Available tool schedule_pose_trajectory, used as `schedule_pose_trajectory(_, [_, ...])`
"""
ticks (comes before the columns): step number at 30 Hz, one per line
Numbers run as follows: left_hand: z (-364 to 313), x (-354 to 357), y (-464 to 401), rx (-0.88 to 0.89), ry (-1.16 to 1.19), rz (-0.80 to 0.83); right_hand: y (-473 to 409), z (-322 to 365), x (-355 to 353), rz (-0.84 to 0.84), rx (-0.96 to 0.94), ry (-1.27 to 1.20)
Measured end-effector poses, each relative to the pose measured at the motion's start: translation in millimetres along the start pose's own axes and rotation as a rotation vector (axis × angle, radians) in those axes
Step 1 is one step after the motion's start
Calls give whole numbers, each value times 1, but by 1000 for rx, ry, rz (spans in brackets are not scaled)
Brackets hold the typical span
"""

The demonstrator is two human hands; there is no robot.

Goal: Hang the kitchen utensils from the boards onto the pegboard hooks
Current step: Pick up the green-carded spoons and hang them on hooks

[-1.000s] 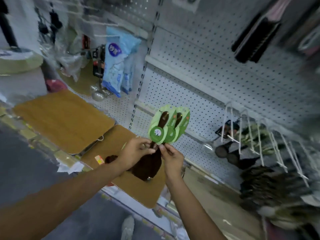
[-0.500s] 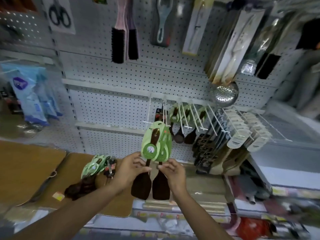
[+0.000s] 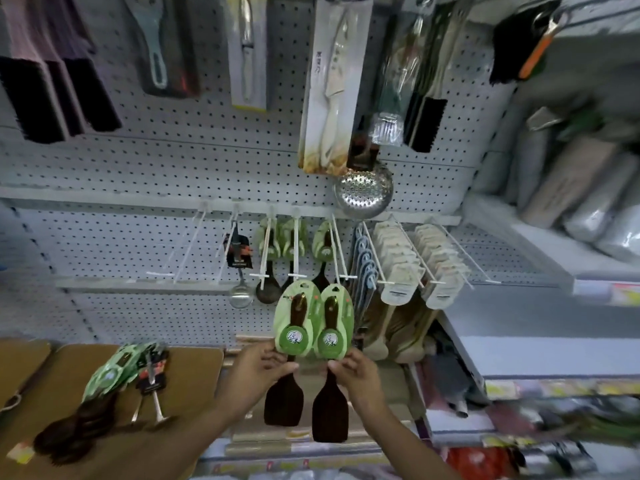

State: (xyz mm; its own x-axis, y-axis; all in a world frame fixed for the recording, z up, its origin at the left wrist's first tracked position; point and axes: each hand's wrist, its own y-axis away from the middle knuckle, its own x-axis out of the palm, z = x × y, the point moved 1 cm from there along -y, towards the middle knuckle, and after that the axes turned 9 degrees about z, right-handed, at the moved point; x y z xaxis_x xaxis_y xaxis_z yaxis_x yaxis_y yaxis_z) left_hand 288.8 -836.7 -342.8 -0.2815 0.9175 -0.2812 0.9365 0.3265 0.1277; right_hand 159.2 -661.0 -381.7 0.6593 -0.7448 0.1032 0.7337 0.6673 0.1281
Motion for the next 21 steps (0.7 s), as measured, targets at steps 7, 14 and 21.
schedule_pose_trajectory(7, [-4,25,-23,-12,2,-4,-24,-8,-26,27,30,-10])
schedule_pose_trajectory(14, [-9,23,-33,9,-1,10,-40,-8,-24,61,-7,-2])
schedule_pose_trajectory(21, [-5,26,-32,-35,34,0,-63,-15,-17,71,27,-5])
